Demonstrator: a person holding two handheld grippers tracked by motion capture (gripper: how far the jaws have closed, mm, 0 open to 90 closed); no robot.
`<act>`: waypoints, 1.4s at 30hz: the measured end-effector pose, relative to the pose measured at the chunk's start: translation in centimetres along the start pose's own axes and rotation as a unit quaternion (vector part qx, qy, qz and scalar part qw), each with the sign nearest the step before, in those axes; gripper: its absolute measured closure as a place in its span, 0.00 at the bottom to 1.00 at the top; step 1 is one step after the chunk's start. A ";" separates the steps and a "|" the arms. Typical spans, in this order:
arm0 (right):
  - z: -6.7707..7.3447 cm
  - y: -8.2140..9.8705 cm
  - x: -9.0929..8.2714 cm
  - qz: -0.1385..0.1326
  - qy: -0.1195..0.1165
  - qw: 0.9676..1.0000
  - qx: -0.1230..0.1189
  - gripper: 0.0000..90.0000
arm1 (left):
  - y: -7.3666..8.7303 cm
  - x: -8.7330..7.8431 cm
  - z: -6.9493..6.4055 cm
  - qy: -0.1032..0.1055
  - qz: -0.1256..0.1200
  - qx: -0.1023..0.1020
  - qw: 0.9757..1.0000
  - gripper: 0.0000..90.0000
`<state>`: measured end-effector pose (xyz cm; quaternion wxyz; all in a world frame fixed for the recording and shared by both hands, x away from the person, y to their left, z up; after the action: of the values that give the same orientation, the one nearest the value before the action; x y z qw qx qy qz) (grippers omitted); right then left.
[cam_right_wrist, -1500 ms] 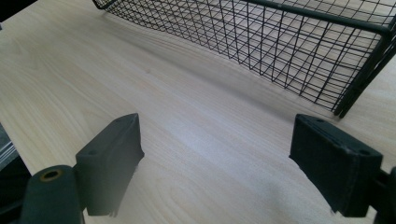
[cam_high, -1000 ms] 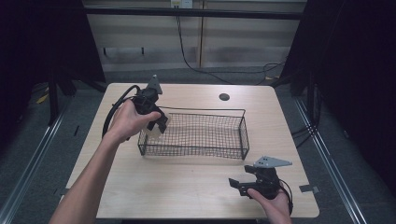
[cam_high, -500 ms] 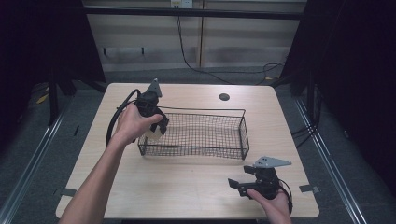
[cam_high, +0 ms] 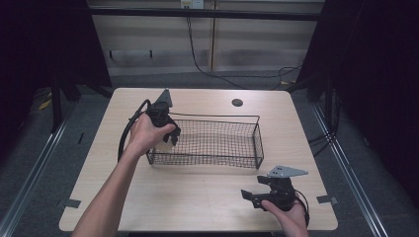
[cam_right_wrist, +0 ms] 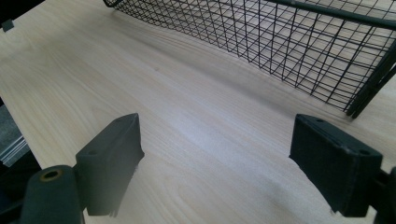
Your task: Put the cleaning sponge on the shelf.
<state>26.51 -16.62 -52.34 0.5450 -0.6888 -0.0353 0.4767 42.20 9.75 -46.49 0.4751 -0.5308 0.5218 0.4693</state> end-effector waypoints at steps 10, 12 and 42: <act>0.0 0.0 0.0 0.001 0.000 1.000 -0.002 0.18 | -0.1 1.0 0.6 -0.008 0.005 -0.031 0.999 0.32; 0.0 0.0 0.0 0.002 0.001 1.000 -0.001 0.18 | -0.1 1.0 0.7 -0.009 0.004 -0.034 0.999 0.32; 0.2 0.0 0.0 0.001 -0.006 1.000 -0.005 0.19 | -0.9 3.9 1.0 -0.017 0.007 -0.064 0.998 0.32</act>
<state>26.39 -16.47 -52.35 0.5410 -0.6888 -0.0405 0.4808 43.16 10.28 -50.45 0.4453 -0.5485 0.4862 0.5143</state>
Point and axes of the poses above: each handheld gripper's, and its own axes: x roughly forward along the jaws, y roughly out of its underside, z roughly to its left, the point moved 10 cm from there along x, roughly forward along the jaws, and after that the axes turned 14 degrees about -x, right-handed, at the moved point
